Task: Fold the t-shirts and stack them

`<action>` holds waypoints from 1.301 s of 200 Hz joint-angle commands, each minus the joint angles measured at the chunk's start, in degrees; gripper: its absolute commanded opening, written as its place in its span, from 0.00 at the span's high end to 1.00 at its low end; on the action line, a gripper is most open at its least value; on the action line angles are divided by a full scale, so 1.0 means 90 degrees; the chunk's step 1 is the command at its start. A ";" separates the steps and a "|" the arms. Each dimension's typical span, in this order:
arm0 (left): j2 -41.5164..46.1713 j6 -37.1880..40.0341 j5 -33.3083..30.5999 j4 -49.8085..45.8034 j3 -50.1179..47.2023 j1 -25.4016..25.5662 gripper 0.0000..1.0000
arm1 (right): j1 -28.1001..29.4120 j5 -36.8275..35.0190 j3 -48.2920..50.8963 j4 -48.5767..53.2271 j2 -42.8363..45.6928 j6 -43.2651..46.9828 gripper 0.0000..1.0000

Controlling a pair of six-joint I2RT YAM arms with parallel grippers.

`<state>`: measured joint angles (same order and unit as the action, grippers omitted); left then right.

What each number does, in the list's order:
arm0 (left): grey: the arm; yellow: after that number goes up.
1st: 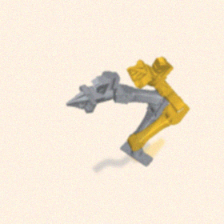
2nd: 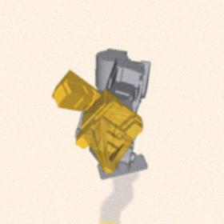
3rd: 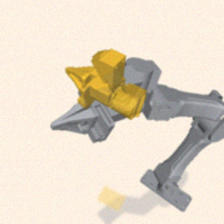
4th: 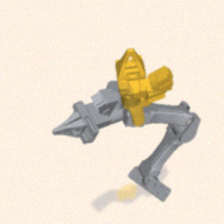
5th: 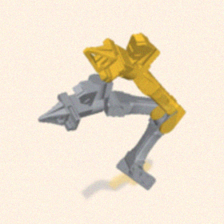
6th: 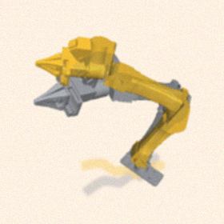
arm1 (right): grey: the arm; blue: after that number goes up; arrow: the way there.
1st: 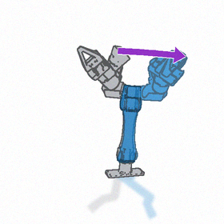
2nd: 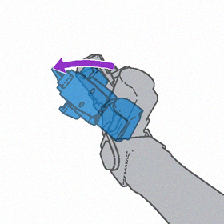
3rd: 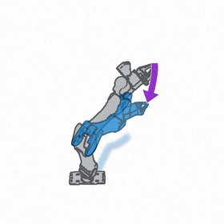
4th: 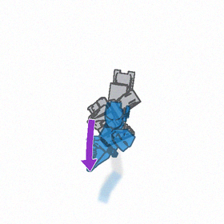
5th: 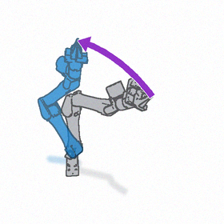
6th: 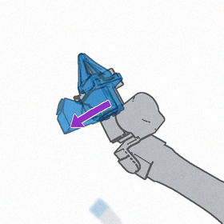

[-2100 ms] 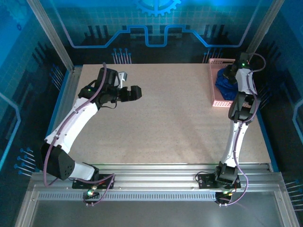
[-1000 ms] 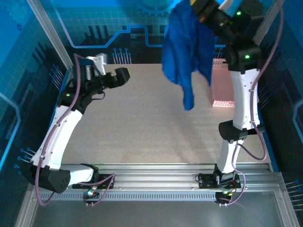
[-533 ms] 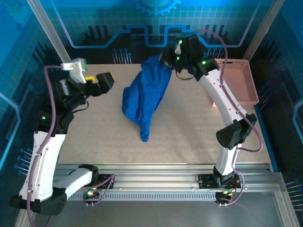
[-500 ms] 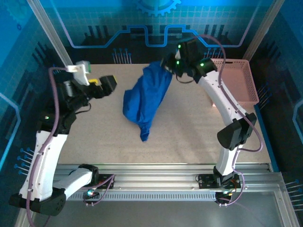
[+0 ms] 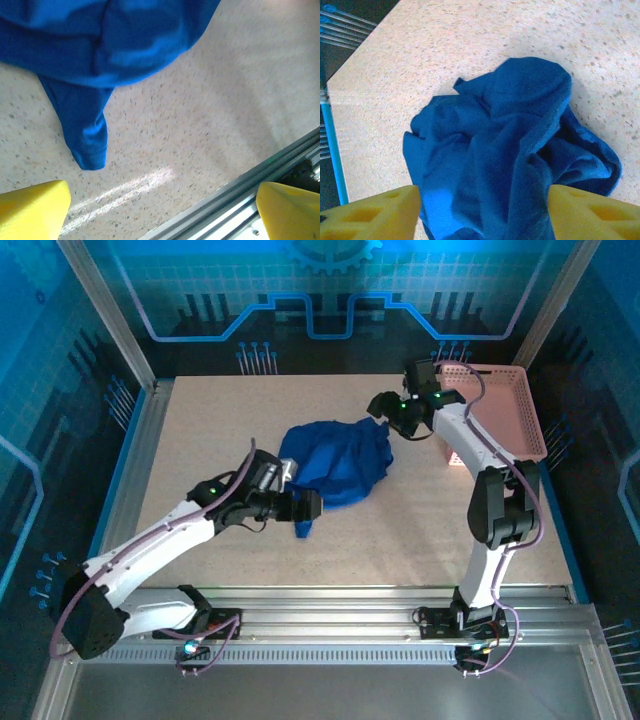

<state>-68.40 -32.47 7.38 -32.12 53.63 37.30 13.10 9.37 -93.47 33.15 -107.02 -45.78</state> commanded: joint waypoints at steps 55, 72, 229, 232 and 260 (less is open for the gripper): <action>-0.1184 -0.0732 -0.0010 0.0162 -0.0393 0.0195 0.17 | 0.0204 0.0852 0.2499 0.0526 0.1517 0.1564 0.22; -0.1541 -0.0896 -0.0233 0.0284 -0.0399 0.0201 0.20 | 0.0242 0.0864 0.2911 0.0211 0.1418 0.1517 0.23; -0.0534 -0.0620 -0.1218 -0.0246 0.0317 -0.0270 1.00 | 0.0471 -0.0336 0.1150 0.0433 0.0886 0.1385 0.93; -0.0412 -0.0627 -0.1233 -0.0280 0.0357 -0.0275 1.00 | 0.0466 -0.0330 0.1150 0.0476 0.0956 0.1410 0.93; 0.0363 -0.0539 -0.1192 -0.0522 0.0866 -0.0273 1.00 | 0.0340 -0.0089 0.1173 0.1086 0.2012 0.1606 0.92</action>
<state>-70.43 -39.00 -2.28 -32.58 57.12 34.98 17.54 7.11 -81.08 36.56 -97.58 -33.76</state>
